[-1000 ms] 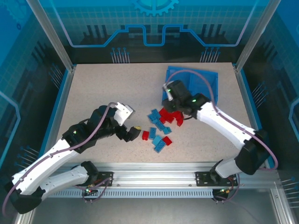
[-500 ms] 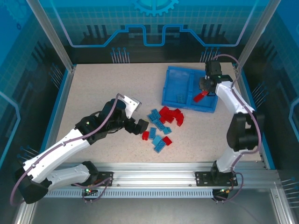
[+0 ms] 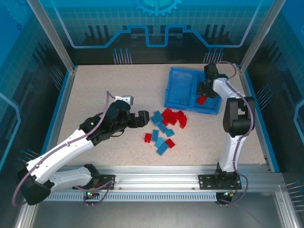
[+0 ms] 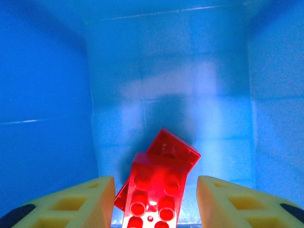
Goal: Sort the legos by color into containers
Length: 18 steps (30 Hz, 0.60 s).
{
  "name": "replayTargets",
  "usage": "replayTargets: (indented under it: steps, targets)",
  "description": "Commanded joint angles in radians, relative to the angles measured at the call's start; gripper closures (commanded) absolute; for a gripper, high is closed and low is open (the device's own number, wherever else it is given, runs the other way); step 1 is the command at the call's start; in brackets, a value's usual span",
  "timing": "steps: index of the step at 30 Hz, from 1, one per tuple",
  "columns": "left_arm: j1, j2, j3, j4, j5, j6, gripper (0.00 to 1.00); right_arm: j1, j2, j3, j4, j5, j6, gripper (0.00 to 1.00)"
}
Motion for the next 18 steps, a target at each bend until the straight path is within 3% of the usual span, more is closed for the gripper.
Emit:
replayTargets:
  steps: [1,10,18]
  targets:
    - [-0.003,0.008,-0.03,-0.019,-0.073,-0.288,0.02,-0.022,-0.043,0.027,-0.03,-0.01,0.007,0.51]
    - [0.018,0.166,0.024,-0.033,-0.071,-0.607,0.02,-0.043,-0.301,-0.06,-0.054,-0.025,0.045,0.52]
    - [0.039,0.494,0.214,-0.04,0.086,-0.641,0.04,0.029,-0.651,-0.197,-0.193,-0.359,0.065,0.39]
